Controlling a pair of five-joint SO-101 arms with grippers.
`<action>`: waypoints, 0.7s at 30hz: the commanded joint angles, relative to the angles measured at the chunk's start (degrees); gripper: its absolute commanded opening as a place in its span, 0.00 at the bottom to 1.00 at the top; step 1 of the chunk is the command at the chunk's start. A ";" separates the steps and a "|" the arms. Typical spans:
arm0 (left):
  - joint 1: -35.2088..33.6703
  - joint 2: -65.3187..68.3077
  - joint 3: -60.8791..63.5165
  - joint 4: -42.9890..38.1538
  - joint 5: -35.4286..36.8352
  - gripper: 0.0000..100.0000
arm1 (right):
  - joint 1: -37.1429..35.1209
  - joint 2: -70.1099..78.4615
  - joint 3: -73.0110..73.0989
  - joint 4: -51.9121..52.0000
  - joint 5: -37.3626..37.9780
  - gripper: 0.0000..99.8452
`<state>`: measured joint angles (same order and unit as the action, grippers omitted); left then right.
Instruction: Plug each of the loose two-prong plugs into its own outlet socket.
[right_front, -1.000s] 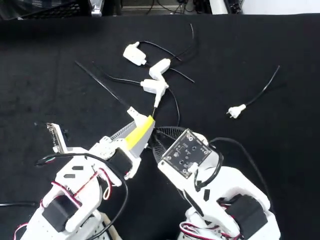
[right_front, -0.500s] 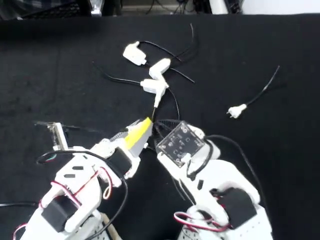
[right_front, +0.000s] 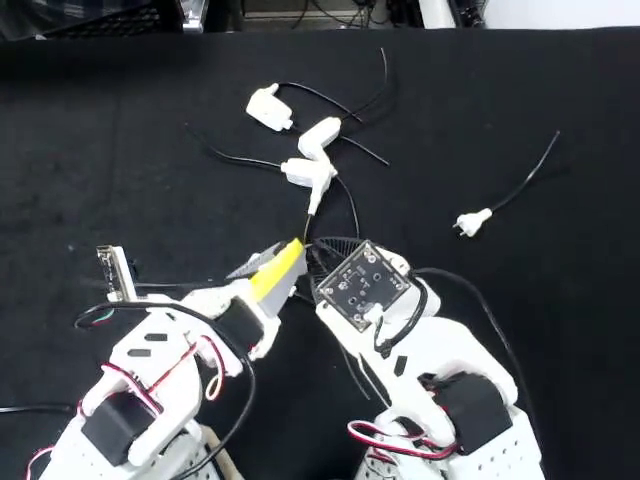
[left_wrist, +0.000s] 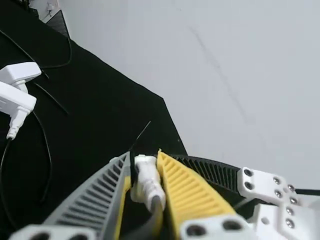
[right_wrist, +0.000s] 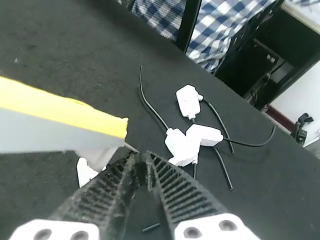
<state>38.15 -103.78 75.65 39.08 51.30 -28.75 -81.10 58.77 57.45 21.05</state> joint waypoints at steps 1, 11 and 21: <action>7.60 -0.70 -5.85 1.41 0.44 0.03 | 1.58 1.80 0.13 -1.41 0.35 0.01; 8.48 -0.70 -3.47 1.49 -5.71 0.03 | 1.67 1.54 2.86 -3.43 0.26 0.01; 8.13 -0.70 -1.98 1.49 -6.07 0.03 | 1.76 1.27 3.03 -3.08 -0.18 0.01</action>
<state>41.76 -103.87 75.30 40.75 45.58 -27.25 -81.01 61.49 55.78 21.05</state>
